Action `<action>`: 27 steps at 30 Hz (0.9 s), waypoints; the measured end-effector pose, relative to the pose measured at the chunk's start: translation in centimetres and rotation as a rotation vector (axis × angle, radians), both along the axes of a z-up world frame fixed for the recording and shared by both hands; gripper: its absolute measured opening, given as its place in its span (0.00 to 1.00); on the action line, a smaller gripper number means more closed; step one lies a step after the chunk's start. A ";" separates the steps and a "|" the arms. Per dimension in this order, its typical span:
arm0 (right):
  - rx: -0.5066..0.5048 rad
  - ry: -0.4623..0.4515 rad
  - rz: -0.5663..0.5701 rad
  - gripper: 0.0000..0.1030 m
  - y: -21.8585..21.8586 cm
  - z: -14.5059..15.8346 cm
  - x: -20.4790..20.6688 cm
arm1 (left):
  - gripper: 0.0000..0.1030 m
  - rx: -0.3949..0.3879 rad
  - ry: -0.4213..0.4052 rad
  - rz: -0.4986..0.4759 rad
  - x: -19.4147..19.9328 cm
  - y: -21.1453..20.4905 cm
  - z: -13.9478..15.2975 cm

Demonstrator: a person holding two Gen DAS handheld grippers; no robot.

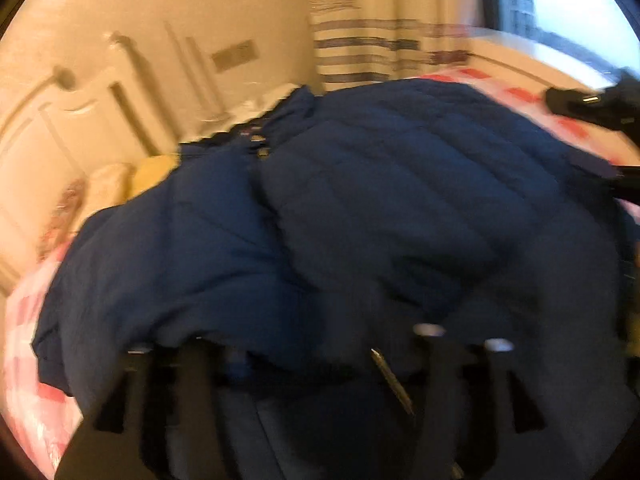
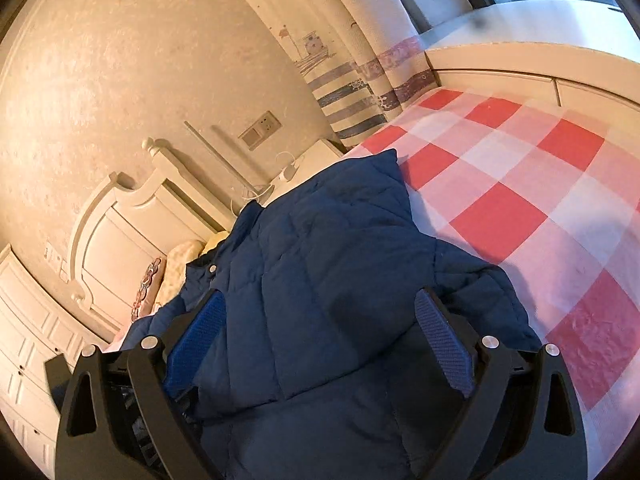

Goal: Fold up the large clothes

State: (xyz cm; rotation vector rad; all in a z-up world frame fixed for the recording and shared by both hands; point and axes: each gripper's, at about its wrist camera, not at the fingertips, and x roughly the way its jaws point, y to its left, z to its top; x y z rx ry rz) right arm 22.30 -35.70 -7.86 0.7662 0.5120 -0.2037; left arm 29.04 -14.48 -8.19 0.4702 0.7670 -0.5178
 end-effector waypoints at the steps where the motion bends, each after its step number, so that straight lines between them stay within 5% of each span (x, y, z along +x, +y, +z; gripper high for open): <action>1: -0.001 0.001 0.002 0.89 0.0 0.0 0.0 | 0.78 -0.011 -0.006 -0.029 -1.1 0.3 0.8; 5: 0.011 -0.005 0.003 0.89 -0.1 -0.1 -0.2 | 0.87 0.009 -0.187 -0.151 -6.7 1.3 3.1; 8: 0.007 -0.004 0.006 0.89 0.0 -0.1 -0.1 | 0.88 -0.084 -0.239 -0.155 -9.5 3.9 4.9; 11: -0.017 0.005 0.024 0.89 0.6 0.1 0.1 | 0.88 -0.325 -0.187 0.080 -8.2 10.8 6.0; 13: -0.051 0.018 0.041 0.89 1.2 0.2 0.4 | 0.87 -0.442 -0.106 0.373 -5.7 16.6 5.1; 15: -0.091 0.036 0.061 0.89 1.9 0.4 0.8 | 0.86 -0.495 -0.006 0.548 -3.5 20.4 3.7; 18: -0.160 0.056 0.089 0.89 3.2 0.7 1.3 | 0.86 -0.436 0.082 0.737 -1.3 23.9 1.6; 27: -0.348 0.111 0.244 0.89 7.5 1.1 2.9 | 0.88 -0.375 0.156 0.749 1.1 24.4 -1.9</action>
